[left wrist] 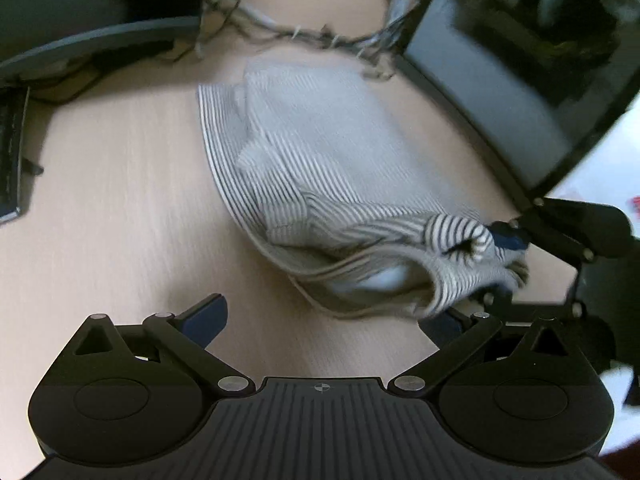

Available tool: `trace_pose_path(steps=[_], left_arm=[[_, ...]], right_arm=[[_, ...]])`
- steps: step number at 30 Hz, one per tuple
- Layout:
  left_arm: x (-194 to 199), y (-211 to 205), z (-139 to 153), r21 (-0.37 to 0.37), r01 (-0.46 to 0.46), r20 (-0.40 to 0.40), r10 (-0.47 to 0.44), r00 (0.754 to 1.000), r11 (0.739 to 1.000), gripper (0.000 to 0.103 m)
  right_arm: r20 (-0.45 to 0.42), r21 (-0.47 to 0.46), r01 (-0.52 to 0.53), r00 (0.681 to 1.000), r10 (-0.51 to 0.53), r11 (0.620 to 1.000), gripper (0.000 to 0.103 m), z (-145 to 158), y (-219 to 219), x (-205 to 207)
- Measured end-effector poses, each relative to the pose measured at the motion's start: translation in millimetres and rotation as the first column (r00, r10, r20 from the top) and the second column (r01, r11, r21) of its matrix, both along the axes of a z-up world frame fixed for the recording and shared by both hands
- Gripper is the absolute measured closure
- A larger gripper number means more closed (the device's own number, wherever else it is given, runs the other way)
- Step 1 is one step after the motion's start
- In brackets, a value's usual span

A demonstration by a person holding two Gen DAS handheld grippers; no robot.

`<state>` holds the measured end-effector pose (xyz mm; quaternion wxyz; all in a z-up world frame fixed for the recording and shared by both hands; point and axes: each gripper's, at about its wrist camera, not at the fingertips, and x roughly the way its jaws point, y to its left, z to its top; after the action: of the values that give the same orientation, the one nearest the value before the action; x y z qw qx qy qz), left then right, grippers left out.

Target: Fold clothes

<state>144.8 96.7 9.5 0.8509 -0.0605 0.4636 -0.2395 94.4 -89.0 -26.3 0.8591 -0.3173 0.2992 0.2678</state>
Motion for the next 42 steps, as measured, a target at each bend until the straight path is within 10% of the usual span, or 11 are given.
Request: trace_pose_path(steps=[6, 13, 19, 26, 32, 34, 38, 42], left_arm=[[42.3, 40.2, 8.3, -0.055, -0.042, 0.095, 0.047, 0.994, 0.998, 0.000], [98.4, -17.4, -22.4, 0.068, 0.132, 0.138, -0.140, 0.980, 0.989, 0.001], [101.0, -35.0, -34.9, 0.128, 0.272, 0.144, -0.289, 0.946, 0.954, 0.029], [109.1, 29.9, -15.9, -0.031, 0.019, 0.073, -0.017, 0.997, 0.999, 0.024], [83.4, 36.8, 31.3, -0.131, 0.017, 0.174, 0.006, 0.985, 0.991, 0.007], [83.1, 15.5, 38.3, -0.118, 0.087, 0.205, -0.061, 0.977, 0.989, 0.007], [92.5, -31.9, 27.1, 0.054, 0.185, 0.253, -0.193, 0.948, 0.981, 0.007], [116.7, -53.7, 8.5, 0.151, 0.183, 0.234, -0.215, 0.948, 0.972, 0.011]], right_arm=[[-0.132, -0.072, -0.006, 0.991, -0.003, 0.997, 0.073, 21.5, 8.9, -19.4], [-0.216, -0.185, -0.193, 0.965, 0.152, 0.964, 0.074, 73.9, 22.4, -30.8], [-0.235, -0.240, -0.406, 0.906, 0.353, 0.882, 0.074, 117.3, 34.5, 52.4], [-0.255, -0.240, -0.348, 0.923, 0.287, 0.906, 0.073, 17.5, 28.2, 165.1], [-0.185, -0.074, -0.184, 0.968, 0.167, 0.980, 0.061, 14.2, 7.2, 172.2], [-0.164, -0.048, -0.148, 0.977, 0.138, 0.988, 0.056, 23.5, 6.7, 167.2], [-0.077, 0.049, -0.031, 0.996, 0.035, 0.998, 0.013, 54.7, -1.9, 162.8], [-0.073, 0.204, 0.176, 0.984, -0.164, 0.963, 0.000, 78.8, -28.4, 160.7]])
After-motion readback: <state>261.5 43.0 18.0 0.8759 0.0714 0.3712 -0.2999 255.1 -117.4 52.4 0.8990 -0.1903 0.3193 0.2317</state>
